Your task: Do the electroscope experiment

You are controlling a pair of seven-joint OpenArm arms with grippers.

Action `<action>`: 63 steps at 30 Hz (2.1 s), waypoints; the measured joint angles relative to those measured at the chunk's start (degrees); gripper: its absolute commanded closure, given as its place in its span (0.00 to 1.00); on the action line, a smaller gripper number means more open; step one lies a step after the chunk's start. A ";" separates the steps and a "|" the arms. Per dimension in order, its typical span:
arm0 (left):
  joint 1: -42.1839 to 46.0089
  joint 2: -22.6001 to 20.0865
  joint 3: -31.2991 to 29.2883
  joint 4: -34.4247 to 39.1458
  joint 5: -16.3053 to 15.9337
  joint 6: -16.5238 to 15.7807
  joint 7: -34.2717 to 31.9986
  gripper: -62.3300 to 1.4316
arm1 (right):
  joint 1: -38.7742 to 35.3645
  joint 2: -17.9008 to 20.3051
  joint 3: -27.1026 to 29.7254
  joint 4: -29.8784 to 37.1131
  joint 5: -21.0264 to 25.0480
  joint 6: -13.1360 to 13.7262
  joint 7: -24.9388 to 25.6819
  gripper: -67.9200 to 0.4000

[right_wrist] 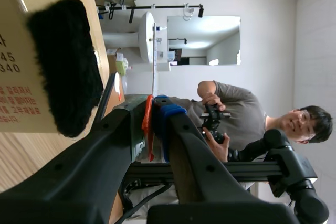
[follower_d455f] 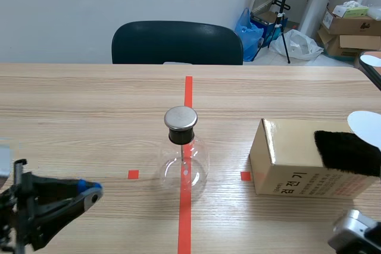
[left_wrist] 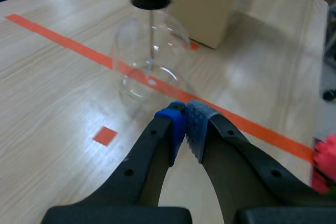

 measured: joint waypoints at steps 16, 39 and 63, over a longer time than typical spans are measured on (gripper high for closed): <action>30.67 0.09 -27.78 30.05 8.04 -4.52 -8.76 0.93 | 7.52 6.19 3.89 -15.21 0.31 -0.13 10.10 0.98; 30.01 0.09 -28.00 28.98 9.29 -4.52 -9.07 0.00 | 7.76 5.86 -0.42 -19.06 -1.73 -0.98 -1.95 0.98; 29.99 0.09 -27.98 28.96 9.29 -4.52 -9.05 0.00 | 6.67 3.80 -1.38 -18.45 -1.22 -0.98 -1.92 0.98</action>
